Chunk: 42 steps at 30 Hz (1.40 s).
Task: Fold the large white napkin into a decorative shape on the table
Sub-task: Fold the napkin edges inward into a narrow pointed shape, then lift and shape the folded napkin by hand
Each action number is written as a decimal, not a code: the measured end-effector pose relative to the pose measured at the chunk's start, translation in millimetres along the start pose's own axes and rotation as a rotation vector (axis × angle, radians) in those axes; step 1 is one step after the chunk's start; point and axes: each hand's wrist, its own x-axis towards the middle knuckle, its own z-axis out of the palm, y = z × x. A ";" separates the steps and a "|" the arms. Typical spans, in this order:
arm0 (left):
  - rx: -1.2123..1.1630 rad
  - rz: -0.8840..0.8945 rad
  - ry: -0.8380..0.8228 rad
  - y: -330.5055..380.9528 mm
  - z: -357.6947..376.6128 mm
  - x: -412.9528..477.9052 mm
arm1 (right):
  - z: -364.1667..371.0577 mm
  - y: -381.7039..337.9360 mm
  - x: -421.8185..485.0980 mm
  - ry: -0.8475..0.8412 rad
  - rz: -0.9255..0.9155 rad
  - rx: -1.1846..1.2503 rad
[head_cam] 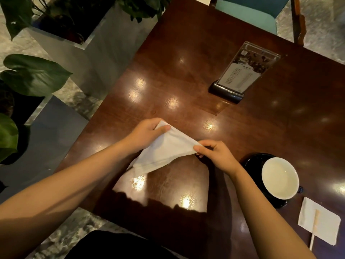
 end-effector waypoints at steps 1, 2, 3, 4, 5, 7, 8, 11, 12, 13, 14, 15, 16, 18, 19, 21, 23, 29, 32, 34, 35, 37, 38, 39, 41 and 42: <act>-0.008 -0.066 0.035 -4.1 1.3 0.4 | 2.1 -1.7 1.6 -0.002 0.029 0.013; 0.016 -0.123 0.053 -9.4 3.3 0.8 | 4.9 -3.2 3.6 0.014 0.048 -0.023; 0.078 -0.169 0.058 -15.2 5.9 1.0 | 8.4 -4.4 5.8 0.041 0.061 -0.107; 0.166 -0.206 0.068 -21.6 8.1 -0.4 | 12.2 -4.6 8.3 0.062 0.074 -0.218; 0.254 -0.227 0.095 -26.6 9.2 -2.6 | 16.2 -5.2 9.9 0.074 0.094 -0.340; 0.388 -0.183 0.212 -31.7 10.3 -9.8 | 24.2 -6.4 9.9 0.105 0.141 -0.618; 0.441 -0.122 0.279 -33.2 12.5 -14.1 | 28.1 -6.5 8.7 0.151 0.149 -0.767; 0.606 0.032 0.354 -37.7 34.2 -29.5 | 45.0 -15.7 9.4 0.406 0.048 -0.895; 0.659 0.041 0.337 -39.4 45.6 -36.5 | 53.9 -20.0 13.3 0.446 -0.054 -0.815; 0.729 0.029 0.315 -42.2 56.8 -43.2 | 64.6 -24.5 18.6 0.396 -0.156 -0.768; 0.829 0.011 0.288 -46.5 66.1 -48.8 | 76.7 -27.1 23.5 0.277 -0.242 -0.780; 0.937 -0.011 0.260 -51.6 72.9 -52.6 | 88.6 -26.3 26.3 0.143 -0.299 -0.821; 1.028 -0.034 0.242 -57.5 76.8 -54.5 | 97.6 -22.3 27.6 0.037 -0.323 -0.851; 1.108 -0.058 0.247 -66.8 77.8 -53.9 | 102.2 -8.5 29.2 -0.017 -0.342 -0.905; 1.127 -0.059 0.248 -69.6 76.7 -52.9 | 100.0 -1.8 30.2 -0.004 -0.358 -0.954; 1.178 -0.039 0.231 -71.3 73.1 -52.8 | 92.7 7.7 30.8 0.002 -0.384 -1.044; 1.157 -0.019 0.187 -74.9 63.0 -57.0 | 82.6 13.3 30.6 0.002 -0.386 -1.116; 1.112 -0.055 0.146 -88.2 31.0 -81.3 | 48.0 26.3 24.4 0.037 -0.314 -1.216; 1.150 -0.066 0.123 -93.4 19.6 -89.6 | 39.8 31.0 23.1 0.053 -0.289 -1.214; 1.172 -0.039 0.109 -96.7 11.4 -96.9 | 40.2 32.1 22.7 0.073 -0.269 -1.201; 1.162 -0.018 0.112 -97.7 7.3 -99.8 | 41.3 32.7 22.9 0.084 -0.262 -1.194; 1.022 0.001 0.151 -92.6 1.7 -98.1 | 42.2 33.2 23.4 0.090 -0.262 -1.181; 0.896 -0.006 0.192 -86.3 1.1 -92.5 | 41.7 33.9 23.8 0.083 -0.268 -1.179; 0.750 -0.021 0.245 -78.2 3.3 -84.1 | 40.9 34.7 24.3 0.074 -0.274 -1.182; 0.448 -0.089 0.335 -57.7 13.3 -59.6 | 39.7 34.8 25.5 0.062 -0.276 -1.185; 0.321 -0.140 0.338 -45.6 19.0 -46.2 | 39.7 34.3 25.7 0.058 -0.273 -1.186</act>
